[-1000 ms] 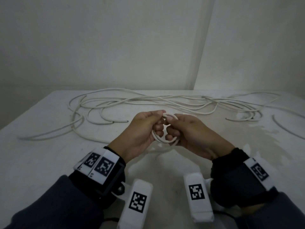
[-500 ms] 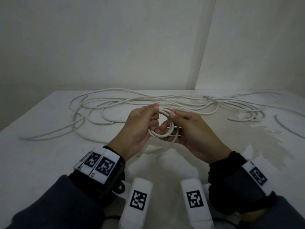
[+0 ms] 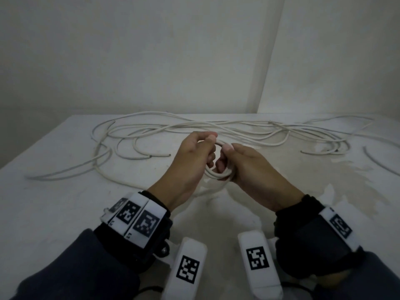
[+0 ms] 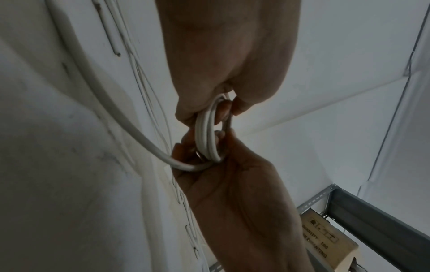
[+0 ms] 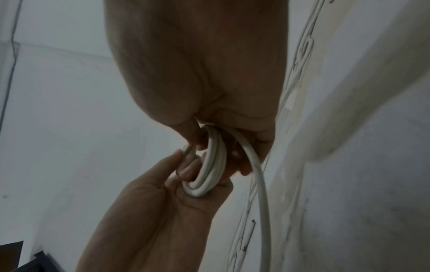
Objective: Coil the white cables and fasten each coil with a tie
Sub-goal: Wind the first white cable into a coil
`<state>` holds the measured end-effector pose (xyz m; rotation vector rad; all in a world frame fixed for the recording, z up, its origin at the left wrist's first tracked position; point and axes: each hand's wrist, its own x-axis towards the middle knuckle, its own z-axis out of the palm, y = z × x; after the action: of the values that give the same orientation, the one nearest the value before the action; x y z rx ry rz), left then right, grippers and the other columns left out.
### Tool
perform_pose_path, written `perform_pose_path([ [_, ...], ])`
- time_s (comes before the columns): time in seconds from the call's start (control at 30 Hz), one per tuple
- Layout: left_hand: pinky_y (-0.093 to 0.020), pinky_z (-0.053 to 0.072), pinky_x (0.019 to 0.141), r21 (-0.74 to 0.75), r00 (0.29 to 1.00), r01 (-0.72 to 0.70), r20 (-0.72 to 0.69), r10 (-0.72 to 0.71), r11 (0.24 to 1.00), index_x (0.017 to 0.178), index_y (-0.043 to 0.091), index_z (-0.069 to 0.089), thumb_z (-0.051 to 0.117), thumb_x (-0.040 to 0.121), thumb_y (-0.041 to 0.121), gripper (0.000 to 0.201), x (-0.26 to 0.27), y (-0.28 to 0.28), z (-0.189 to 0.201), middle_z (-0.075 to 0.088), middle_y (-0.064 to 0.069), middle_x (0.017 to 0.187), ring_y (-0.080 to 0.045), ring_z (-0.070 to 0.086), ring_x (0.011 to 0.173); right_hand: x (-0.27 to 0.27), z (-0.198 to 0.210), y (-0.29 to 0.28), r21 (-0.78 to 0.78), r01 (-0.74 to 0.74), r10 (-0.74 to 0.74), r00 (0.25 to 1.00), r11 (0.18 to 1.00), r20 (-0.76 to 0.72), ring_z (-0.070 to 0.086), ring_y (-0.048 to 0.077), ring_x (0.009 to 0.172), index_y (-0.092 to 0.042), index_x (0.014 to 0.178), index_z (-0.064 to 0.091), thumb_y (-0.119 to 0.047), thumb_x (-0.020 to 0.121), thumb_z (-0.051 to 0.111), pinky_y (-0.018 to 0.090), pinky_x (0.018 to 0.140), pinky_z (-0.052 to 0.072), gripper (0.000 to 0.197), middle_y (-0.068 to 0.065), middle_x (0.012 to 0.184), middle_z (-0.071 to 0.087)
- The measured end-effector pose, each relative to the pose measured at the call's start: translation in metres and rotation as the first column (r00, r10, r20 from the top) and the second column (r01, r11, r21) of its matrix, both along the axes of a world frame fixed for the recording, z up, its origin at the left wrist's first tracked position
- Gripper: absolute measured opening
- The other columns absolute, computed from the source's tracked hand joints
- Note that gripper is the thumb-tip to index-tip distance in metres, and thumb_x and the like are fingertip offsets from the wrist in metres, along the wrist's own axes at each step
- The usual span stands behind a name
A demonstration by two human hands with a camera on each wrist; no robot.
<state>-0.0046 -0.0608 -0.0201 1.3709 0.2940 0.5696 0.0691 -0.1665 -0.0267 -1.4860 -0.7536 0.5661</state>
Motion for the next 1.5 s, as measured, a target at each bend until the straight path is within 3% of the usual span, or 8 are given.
perform_pose_path([
  [0.17, -0.033, 0.050, 0.075, 0.043, 0.991, 0.082, -0.108, -0.077, 0.996, 0.103, 0.016, 0.060, 0.049, 0.098, 0.026, 0.015, -0.001, 0.009, 0.000, 0.053, 0.001, 0.072, -0.011, 0.051, 0.068, 0.005, -0.003, 0.004, 0.115, 0.049, -0.022, 0.975, 0.992, -0.223, 0.053, 0.011, 0.054, -0.011, 0.075, 0.047, -0.018, 0.103, 0.038, 0.026, 0.063, 0.044, 0.031, -0.003, 0.050, 0.046],
  [0.33, -0.018, 0.037, 0.043, -0.076, 0.937, 0.092, -0.331, -0.112, 0.993, 0.086, 0.008, 0.062, 0.047, 0.097, 0.042, 0.038, -0.008, 0.022, 0.009, 0.056, -0.003, 0.060, -0.011, 0.048, 0.047, 0.025, -0.003, -0.003, 0.207, 0.329, -0.238, 0.898, 0.921, -0.370, 0.045, 0.007, 0.045, -0.011, 0.071, 0.044, -0.016, 0.104, 0.036, 0.025, 0.058, 0.044, 0.034, -0.003, 0.047, 0.041],
  [0.5, -0.017, 0.048, 0.043, -0.046, 0.625, 0.366, -0.728, -0.282, 0.929, 0.088, -0.004, 0.071, 0.038, 0.095, 0.058, 0.070, -0.017, 0.015, 0.007, 0.073, -0.017, 0.073, -0.016, 0.067, 0.053, 0.036, 0.002, -0.011, 0.295, 0.430, -0.164, 0.758, 0.853, -0.631, 0.041, 0.009, 0.043, -0.012, 0.072, 0.044, -0.018, 0.104, 0.036, 0.027, 0.065, 0.045, 0.034, -0.002, 0.044, 0.039],
  [0.63, -0.029, 0.060, 0.056, -0.161, 0.841, 0.035, -0.528, -0.116, 0.986, 0.109, -0.009, 0.053, 0.056, 0.094, 0.040, 0.051, -0.009, 0.020, -0.003, 0.071, -0.024, 0.093, -0.027, 0.071, 0.067, 0.032, 0.008, -0.011, 0.338, 0.435, -0.048, 0.668, 0.835, -0.742, 0.041, 0.011, 0.039, -0.010, 0.069, 0.043, -0.019, 0.104, 0.036, 0.029, 0.063, 0.044, 0.036, 0.001, 0.044, 0.039],
  [0.77, -0.035, 0.057, 0.067, -0.369, 0.973, -0.173, -0.208, 0.101, 0.913, 0.093, -0.001, 0.056, 0.047, 0.100, 0.010, 0.016, -0.002, 0.020, -0.011, 0.065, -0.019, 0.096, -0.022, 0.064, 0.079, 0.027, 0.005, -0.009, 0.260, 0.407, -0.136, 0.725, 0.876, -0.676, 0.045, 0.013, 0.046, -0.009, 0.072, 0.044, -0.018, 0.104, 0.036, 0.032, 0.062, 0.049, 0.034, 0.001, 0.046, 0.040],
  [0.93, -0.025, 0.056, 0.053, -0.270, 0.972, -0.229, -0.021, 0.232, 0.935, 0.089, 0.005, 0.054, 0.046, 0.100, 0.011, 0.015, 0.000, 0.018, -0.003, 0.057, -0.010, 0.074, -0.014, 0.062, 0.058, 0.020, 0.001, -0.007, -0.018, 0.257, -0.252, 0.928, 0.966, -0.274, 0.055, 0.012, 0.058, -0.012, 0.077, 0.048, -0.022, 0.103, 0.037, 0.030, 0.066, 0.051, 0.030, 0.001, 0.057, 0.047],
  [1.23, -0.025, 0.044, 0.066, 0.324, 0.971, -0.223, -0.014, 0.240, 0.919, 0.115, 0.019, 0.063, 0.044, 0.101, 0.018, 0.024, 0.001, 0.016, -0.007, 0.048, 0.003, 0.064, -0.008, 0.046, 0.059, 0.012, 0.005, -0.014, -0.132, -0.088, 0.070, 0.989, 0.987, -0.131, 0.055, 0.012, 0.058, -0.014, 0.073, 0.049, -0.025, 0.102, 0.042, 0.026, 0.063, 0.051, 0.032, -0.003, 0.054, 0.045],
  [1.5, -0.023, 0.052, 0.051, 0.090, 0.982, 0.102, -0.169, -0.086, 0.991, 0.111, 0.014, 0.061, 0.039, 0.102, 0.015, 0.024, -0.008, 0.010, 0.003, 0.062, -0.012, 0.074, -0.015, 0.062, 0.053, 0.014, 0.005, -0.016, -0.179, -0.184, 0.173, 0.982, 0.967, -0.074, 0.051, 0.010, 0.053, -0.011, 0.076, 0.049, -0.023, 0.102, 0.040, 0.025, 0.063, 0.045, 0.030, -0.002, 0.053, 0.045],
])
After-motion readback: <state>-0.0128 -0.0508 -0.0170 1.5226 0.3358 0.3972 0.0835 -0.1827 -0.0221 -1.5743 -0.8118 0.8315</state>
